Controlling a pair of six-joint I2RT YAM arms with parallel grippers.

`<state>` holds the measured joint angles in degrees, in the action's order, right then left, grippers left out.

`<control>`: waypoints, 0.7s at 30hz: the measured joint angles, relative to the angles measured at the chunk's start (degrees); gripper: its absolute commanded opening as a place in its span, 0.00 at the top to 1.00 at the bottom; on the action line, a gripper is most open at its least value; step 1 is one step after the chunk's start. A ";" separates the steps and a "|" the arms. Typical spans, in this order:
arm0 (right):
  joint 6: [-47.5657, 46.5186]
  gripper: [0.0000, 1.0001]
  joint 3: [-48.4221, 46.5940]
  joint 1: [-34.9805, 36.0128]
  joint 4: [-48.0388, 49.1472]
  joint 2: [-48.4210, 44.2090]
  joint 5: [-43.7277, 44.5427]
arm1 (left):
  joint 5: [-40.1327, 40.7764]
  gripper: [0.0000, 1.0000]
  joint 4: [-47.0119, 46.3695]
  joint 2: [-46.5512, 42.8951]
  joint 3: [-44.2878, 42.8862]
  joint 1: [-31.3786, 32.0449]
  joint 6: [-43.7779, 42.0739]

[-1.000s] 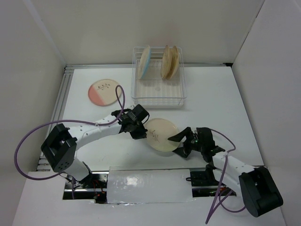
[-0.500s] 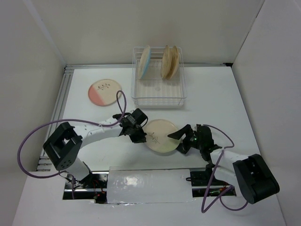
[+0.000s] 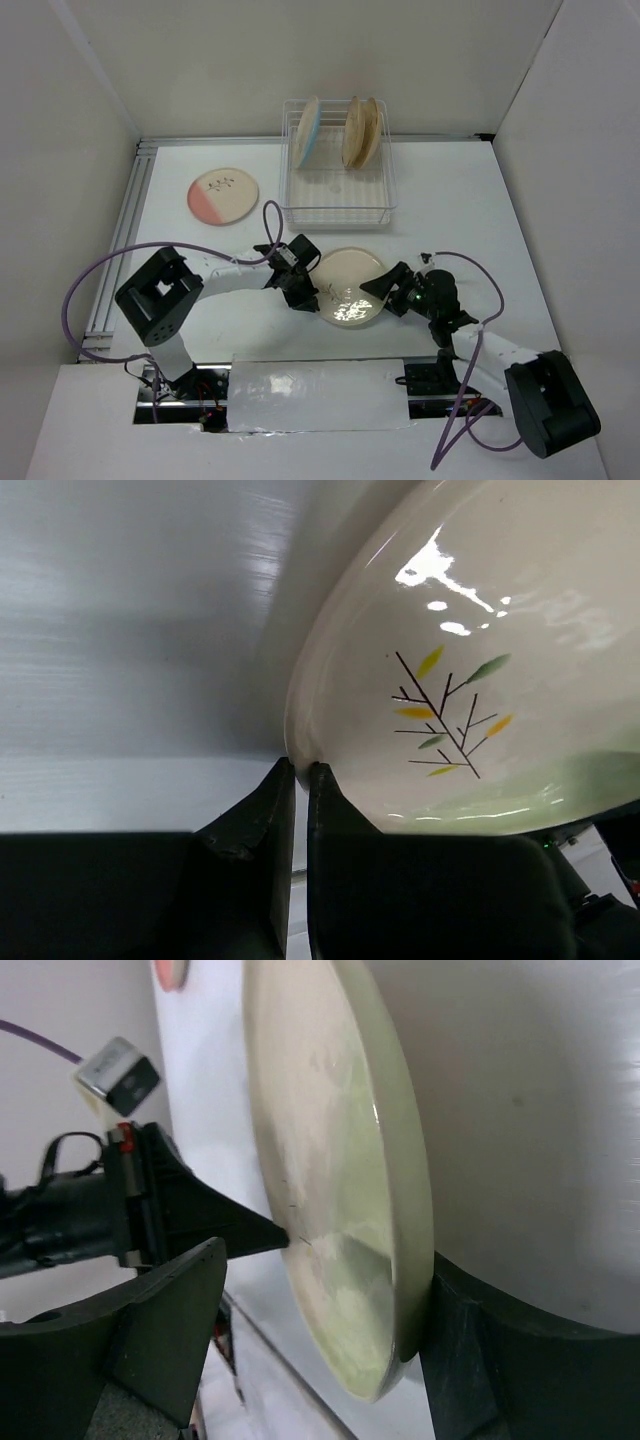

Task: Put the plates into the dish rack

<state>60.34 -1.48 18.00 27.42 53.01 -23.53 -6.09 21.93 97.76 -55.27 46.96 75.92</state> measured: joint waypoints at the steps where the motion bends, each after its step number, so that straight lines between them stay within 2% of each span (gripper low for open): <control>1: -0.83 0.23 0.00 -0.17 0.17 1.09 -0.26 | -0.33 1.00 0.02 0.33 -0.35 0.00 -0.59; 5: -3.10 0.27 -0.02 -0.48 2.73 7.15 -2.16 | -0.85 1.00 -0.13 0.79 -0.92 0.22 -1.90; 10: -5.62 0.34 -0.02 0.92 5.64 9.90 -3.80 | -1.70 1.00 -0.22 1.51 -1.42 0.31 -3.08; 21: -9.57 0.66 -0.04 2.82 4.11 7.78 -3.80 | -3.30 1.00 -0.83 2.29 -1.81 0.46 -4.46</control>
<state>50.76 -1.52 20.82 31.53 60.80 -27.33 -9.39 21.10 100.05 -57.08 47.42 71.46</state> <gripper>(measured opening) 0.390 0.172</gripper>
